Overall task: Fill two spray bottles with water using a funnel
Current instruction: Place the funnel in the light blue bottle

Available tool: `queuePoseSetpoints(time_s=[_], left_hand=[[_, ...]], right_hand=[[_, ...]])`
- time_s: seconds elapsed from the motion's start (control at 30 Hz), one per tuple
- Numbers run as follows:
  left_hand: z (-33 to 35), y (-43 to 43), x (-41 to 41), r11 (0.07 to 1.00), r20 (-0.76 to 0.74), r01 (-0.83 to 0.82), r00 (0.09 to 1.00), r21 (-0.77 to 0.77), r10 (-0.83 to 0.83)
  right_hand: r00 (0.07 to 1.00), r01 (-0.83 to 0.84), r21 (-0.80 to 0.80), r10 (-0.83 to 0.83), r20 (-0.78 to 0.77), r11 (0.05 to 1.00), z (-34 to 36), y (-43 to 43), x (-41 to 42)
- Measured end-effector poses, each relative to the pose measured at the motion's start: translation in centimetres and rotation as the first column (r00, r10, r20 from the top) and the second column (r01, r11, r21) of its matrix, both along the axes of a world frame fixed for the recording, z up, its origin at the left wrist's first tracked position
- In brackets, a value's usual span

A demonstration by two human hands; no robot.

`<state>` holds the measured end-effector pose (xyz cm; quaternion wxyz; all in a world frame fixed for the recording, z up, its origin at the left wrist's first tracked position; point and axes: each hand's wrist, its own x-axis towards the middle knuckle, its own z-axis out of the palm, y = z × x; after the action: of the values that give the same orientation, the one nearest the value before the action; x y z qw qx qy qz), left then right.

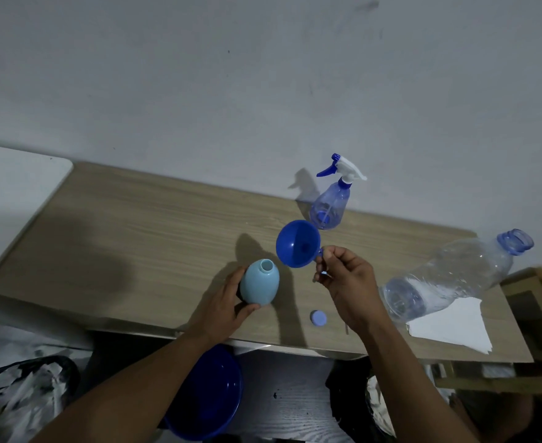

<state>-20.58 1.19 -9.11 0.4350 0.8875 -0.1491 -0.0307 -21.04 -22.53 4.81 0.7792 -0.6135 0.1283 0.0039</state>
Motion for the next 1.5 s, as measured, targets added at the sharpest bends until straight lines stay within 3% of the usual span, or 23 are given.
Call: queuePoseSetpoints(time_s=[0.1,0.23,0.43,0.53,0.67,0.77,0.9,1.1,1.3,1.4,1.5], left_hand=[[0.0,0.2,-0.2,1.0,0.01,0.0,1.0,0.007,0.0],[0.0,0.3,-0.4,1.0,0.032,-0.012,0.999,0.01,0.012],[0.2,0.1,-0.7,0.999,0.041,-0.017,0.999,0.035,0.015],[0.5,0.0,-0.8,1.0,0.035,-0.013,0.999,0.029,0.012],[0.4,0.0,-0.7,1.0,0.024,-0.021,1.0,0.011,0.021],[0.3,0.1,-0.6,0.999,0.039,-0.025,0.999,0.023,0.024],[0.2,0.1,-0.7,0.999,0.039,-0.035,0.999,0.034,0.033],[0.4,-0.2,-0.9,0.999,0.002,-0.038,0.999,0.004,0.038],[1.1,-0.9,-1.6,0.993,-0.08,-0.097,0.993,-0.07,0.091],[1.5,-1.4,-2.1,0.983,-0.13,-0.143,0.983,-0.115,0.128],[1.9,-2.0,-2.8,0.971,-0.158,-0.183,0.974,-0.151,0.16]], right_hand=[[0.994,-0.017,0.331,0.05,-0.093,0.943,0.5,0.6,-0.3],[0.982,-0.009,0.618,0.122,-0.141,0.786,0.3,1.2,-0.7],[0.973,-0.009,0.744,0.177,-0.148,0.669,-0.3,2.1,-0.9],[0.961,0.007,0.757,0.205,-0.185,0.654,-0.7,2.4,-0.8],[0.946,0.033,0.636,0.182,-0.269,0.771,-0.9,2.7,-0.7],[0.959,-0.058,0.365,0.153,-0.237,0.929,-1.0,2.9,-1.0],[0.98,-0.098,0.093,0.112,-0.164,0.991,-0.9,3.3,-1.3],[0.987,-0.08,-0.036,0.074,-0.143,0.996,-0.9,3.3,-1.3],[0.988,0.054,-0.17,-0.078,-0.133,0.984,-1.3,2.1,-2.4],[0.971,0.207,-0.311,-0.233,-0.051,0.928,-1.5,0.2,-4.8],[0.888,0.42,-0.44,-0.46,0.017,0.794,-2.2,-3.0,-7.9]])
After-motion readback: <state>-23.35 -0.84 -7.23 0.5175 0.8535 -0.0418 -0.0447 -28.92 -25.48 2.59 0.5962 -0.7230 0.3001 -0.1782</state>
